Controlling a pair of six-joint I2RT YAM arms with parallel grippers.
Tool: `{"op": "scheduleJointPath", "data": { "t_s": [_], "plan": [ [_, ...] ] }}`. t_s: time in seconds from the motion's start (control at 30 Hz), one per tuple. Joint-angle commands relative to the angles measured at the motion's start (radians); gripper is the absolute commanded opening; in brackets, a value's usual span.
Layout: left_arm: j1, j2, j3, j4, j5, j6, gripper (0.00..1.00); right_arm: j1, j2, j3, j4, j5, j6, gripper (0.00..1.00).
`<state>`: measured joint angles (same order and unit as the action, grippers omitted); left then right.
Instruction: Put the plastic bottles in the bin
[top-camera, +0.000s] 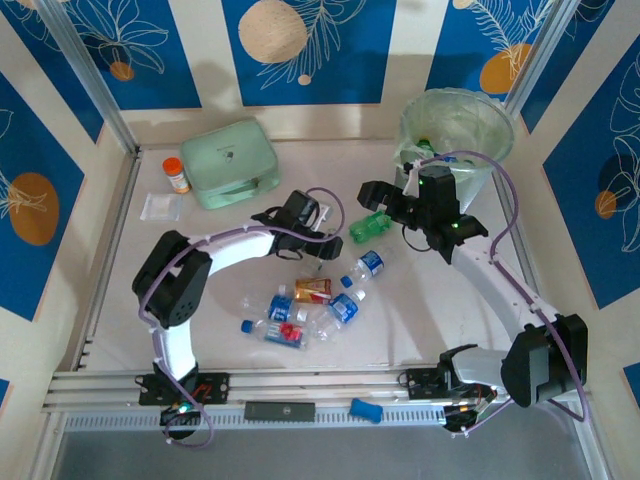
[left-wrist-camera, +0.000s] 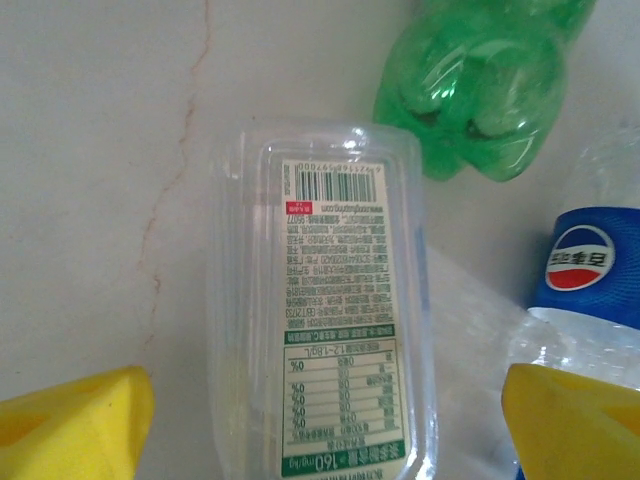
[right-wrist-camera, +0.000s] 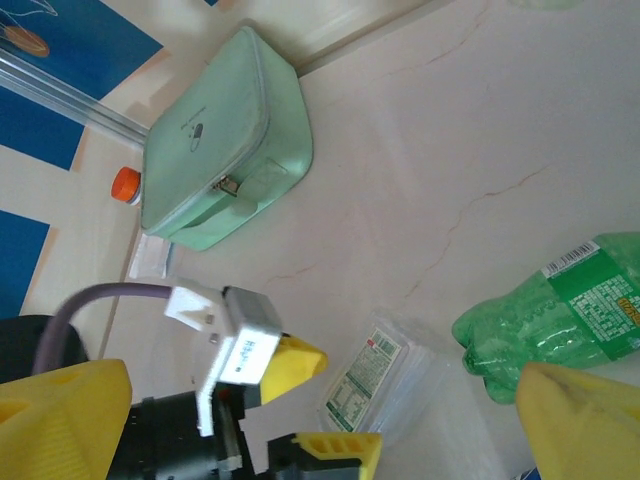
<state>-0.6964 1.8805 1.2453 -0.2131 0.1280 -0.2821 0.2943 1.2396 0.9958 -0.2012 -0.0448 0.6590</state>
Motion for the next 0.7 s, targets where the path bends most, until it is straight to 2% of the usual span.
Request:
{"op": "scheduleJointPath", "data": {
  "t_s": [0.0, 0.27, 0.47, 0.67],
  "plan": [
    [-0.015, 0.044, 0.038, -0.047, -0.039, 0.026, 0.88, -0.007, -0.02, -0.02, 0.009, 0.007, 0.01, 0.99],
    [-0.019, 0.106, 0.06, -0.047, -0.042, 0.023, 0.77, -0.016, -0.022, -0.022, -0.003, 0.002, 0.008, 0.99],
    [-0.021, 0.101, 0.047, -0.034, -0.063, 0.025, 0.57, -0.023, -0.028, -0.029, -0.007, 0.002, 0.012, 0.99],
    [-0.02, 0.024, -0.006, 0.021, -0.083, 0.025, 0.52, -0.028, -0.022, -0.031, 0.002, -0.017, 0.025, 0.99]
  ]
}}
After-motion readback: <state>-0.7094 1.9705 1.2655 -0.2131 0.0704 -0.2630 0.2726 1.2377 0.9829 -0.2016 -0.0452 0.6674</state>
